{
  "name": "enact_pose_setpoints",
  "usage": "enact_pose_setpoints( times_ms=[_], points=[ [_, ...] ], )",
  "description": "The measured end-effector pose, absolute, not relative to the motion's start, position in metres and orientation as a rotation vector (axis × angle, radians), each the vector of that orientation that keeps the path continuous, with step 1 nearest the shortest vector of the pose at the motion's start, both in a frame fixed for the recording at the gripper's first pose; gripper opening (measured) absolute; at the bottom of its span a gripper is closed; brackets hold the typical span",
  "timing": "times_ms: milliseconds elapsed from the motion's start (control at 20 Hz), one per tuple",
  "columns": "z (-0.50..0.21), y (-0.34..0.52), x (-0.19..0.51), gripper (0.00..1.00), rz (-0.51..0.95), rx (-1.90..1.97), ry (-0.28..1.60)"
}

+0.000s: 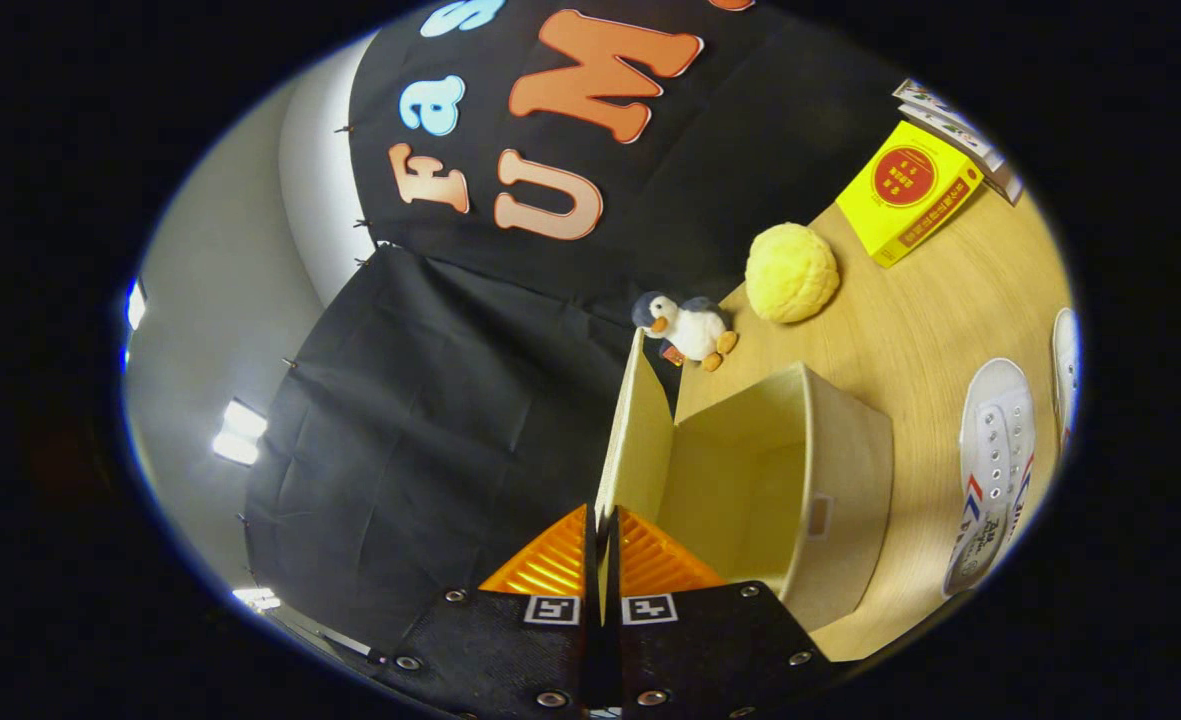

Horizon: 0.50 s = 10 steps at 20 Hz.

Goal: Open the storage box then place both shoes into the box .Put the left shoe in first, then the right shoe, with the right side of both shoes facing outward in a uniform manner.

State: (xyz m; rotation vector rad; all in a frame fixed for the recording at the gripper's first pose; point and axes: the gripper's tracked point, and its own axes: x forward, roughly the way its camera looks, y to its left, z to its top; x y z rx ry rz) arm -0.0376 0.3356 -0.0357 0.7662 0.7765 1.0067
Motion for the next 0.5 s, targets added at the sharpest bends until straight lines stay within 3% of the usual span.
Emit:
enact_pose_setpoints(
  times_ms=[500],
  points=[
    [0.003,0.445,-0.067,0.03,1.091,0.640,0.711]
  ],
)
